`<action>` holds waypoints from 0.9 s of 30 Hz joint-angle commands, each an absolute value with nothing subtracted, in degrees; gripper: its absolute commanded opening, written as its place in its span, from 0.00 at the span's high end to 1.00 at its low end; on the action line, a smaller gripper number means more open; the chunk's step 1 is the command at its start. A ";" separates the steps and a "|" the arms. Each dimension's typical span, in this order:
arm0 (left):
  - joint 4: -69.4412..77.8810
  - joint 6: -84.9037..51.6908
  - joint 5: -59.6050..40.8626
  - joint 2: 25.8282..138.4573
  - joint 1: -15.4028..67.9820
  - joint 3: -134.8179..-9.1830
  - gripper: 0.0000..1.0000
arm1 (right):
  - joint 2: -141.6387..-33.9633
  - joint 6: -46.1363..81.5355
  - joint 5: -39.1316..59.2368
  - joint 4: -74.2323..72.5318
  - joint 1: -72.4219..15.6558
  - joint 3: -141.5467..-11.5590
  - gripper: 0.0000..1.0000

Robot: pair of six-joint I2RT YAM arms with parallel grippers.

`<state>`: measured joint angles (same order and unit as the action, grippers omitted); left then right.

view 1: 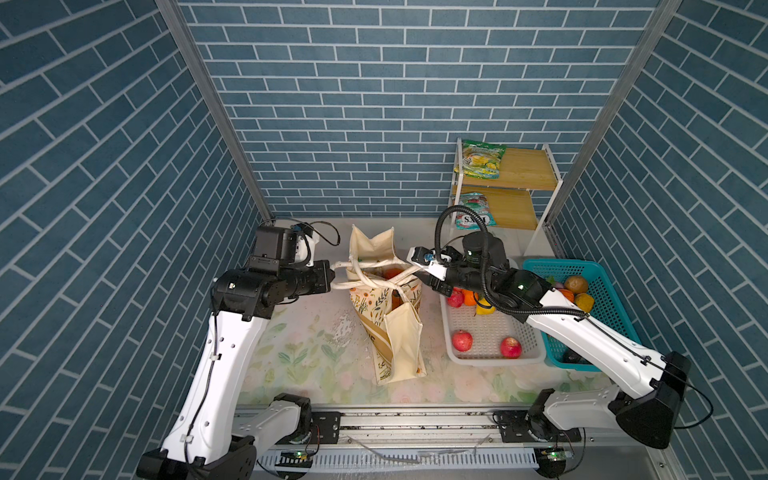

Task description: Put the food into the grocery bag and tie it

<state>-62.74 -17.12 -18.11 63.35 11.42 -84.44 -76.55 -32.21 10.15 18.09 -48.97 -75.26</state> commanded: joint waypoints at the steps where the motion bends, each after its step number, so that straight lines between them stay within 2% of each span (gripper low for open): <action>1: -62.16 -16.69 -18.59 62.84 12.08 -84.19 1.00 | -78.64 -36.94 9.82 23.09 -49.85 -78.28 0.56; 3: -61.96 -16.80 -18.79 63.08 12.52 -84.12 1.00 | -79.83 -37.63 9.15 23.75 -50.10 -79.42 0.60; 5: -61.88 -16.88 -19.11 63.19 12.81 -84.11 1.00 | -80.23 -37.64 9.20 23.48 -50.24 -80.04 0.72; 7: -61.79 -16.88 -19.70 63.20 12.92 -83.92 1.00 | -80.33 -37.54 9.24 22.68 -50.27 -80.09 1.00; 8: -61.66 -16.94 -20.23 63.20 12.91 -83.78 1.00 | -80.17 -37.61 9.30 22.03 -50.38 -79.82 1.00; 10: -61.07 -17.42 -21.17 62.84 13.00 -83.29 0.93 | -79.83 -37.29 9.75 21.14 -50.43 -79.34 1.00; 14: -59.00 -18.84 -23.44 61.87 13.25 -81.00 0.66 | -79.48 -36.24 10.37 20.20 -50.45 -78.63 1.00; 17: -57.04 -20.21 -24.76 61.20 13.83 -78.85 0.56 | -79.10 -35.60 10.81 19.22 -50.45 -77.71 1.00; 20: -55.61 -21.50 -25.10 60.96 14.54 -77.52 0.55 | -78.67 -35.19 11.07 18.32 -50.50 -77.01 1.00; 27: -54.32 -22.76 -24.22 61.63 15.73 -75.53 0.70 | -77.80 -34.07 11.17 16.00 -50.46 -75.57 1.00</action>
<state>-56.07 -22.20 -23.44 61.67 15.03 -76.69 -79.50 -35.73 10.04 18.68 -50.15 -76.51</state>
